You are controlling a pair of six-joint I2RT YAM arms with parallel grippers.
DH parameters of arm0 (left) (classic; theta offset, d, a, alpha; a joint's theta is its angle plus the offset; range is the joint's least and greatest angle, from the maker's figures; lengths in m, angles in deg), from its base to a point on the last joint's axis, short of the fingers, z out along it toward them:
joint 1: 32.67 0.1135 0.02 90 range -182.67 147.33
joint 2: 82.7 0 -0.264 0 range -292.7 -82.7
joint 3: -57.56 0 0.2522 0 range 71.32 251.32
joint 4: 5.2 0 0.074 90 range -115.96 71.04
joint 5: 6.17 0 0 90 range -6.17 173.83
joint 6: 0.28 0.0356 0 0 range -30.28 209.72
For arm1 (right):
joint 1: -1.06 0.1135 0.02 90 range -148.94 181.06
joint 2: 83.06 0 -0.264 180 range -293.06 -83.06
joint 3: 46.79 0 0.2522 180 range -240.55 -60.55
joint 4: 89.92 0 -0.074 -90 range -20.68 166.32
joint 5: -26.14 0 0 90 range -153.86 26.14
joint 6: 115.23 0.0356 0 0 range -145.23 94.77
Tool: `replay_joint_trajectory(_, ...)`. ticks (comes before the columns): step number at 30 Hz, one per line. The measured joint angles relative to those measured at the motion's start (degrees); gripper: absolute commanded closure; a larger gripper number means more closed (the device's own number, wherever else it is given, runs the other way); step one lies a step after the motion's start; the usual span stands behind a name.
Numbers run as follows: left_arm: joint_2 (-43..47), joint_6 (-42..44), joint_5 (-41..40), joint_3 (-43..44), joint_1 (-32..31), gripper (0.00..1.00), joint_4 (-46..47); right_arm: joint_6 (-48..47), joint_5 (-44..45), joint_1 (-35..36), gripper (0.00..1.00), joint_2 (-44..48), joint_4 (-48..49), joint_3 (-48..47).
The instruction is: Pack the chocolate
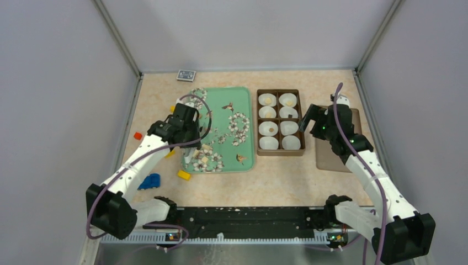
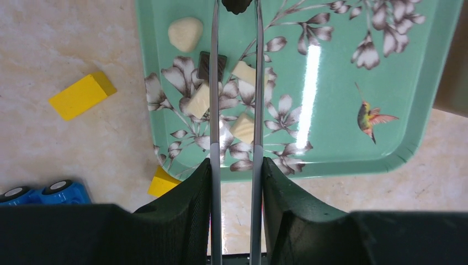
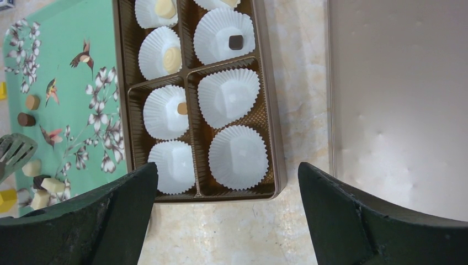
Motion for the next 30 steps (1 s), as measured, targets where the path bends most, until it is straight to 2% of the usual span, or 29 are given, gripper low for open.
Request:
replay_joint_trajectory(11,2.4,3.0,5.0,1.5,-0.6,0.78,-0.7,0.1,-0.2,0.0,0.05,0.0,0.0,0.0)
replay_joint_trajectory(18,3.2,6.1,12.5,1.5,-3.4,0.78,1.4,0.1,-0.1,0.0,0.05,0.0,0.0,0.0)
replay_joint_trajectory(22,3.1,7.0,14.7,1.9,-8.4,0.78,3.5,0.4,-0.2,0.0,0.05,0.0,0.0,0.0)
replay_joint_trajectory(26,0.5,7.2,15.4,3.8,-16.4,0.78,6.4,0.5,-0.1,0.0,0.05,0.0,0.0,0.0)
replay_joint_trajectory(30,-3.5,7.2,17.0,5.6,-20.1,0.77,10.0,0.5,0.1,0.0,0.05,0.0,-0.1,0.0)
